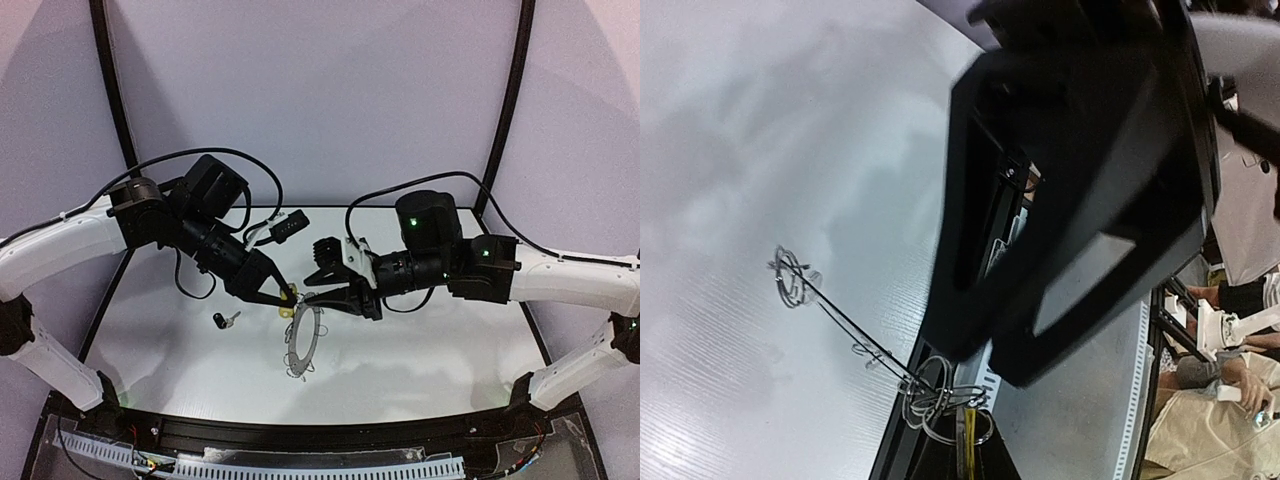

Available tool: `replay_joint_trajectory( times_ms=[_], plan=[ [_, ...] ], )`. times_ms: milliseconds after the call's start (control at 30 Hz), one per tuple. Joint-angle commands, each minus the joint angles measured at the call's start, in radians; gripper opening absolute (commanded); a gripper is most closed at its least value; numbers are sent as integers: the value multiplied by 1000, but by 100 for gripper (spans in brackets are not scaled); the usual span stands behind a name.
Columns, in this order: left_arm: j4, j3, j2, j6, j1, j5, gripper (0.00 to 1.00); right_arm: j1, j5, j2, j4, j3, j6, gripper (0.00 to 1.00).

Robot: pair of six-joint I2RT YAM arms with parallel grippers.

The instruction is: Remove the keys from the keyring

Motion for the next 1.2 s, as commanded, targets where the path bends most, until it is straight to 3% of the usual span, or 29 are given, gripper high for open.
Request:
replay_joint_trajectory(
  times_ms=[0, 200, 500, 867, 1167],
  plan=[
    [21, 34, -1, -43, 1, -33, 1, 63, 100, 1, 101, -47, 47, 32],
    [14, 43, 3, -52, 1, -47, 1, 81, 193, -22, 202, -106, 99, 31],
    [12, 37, -10, -58, 0, -39, 1, 80, 200, 29, 235, -77, 113, 31],
    [21, 27, -22, -62, -1, -32, 1, 81, 215, 30, 208, -88, 120, 18],
    [30, 31, -25, -69, 0, -35, 1, 81, 234, 59, 207, -79, 120, 22]
  ],
)
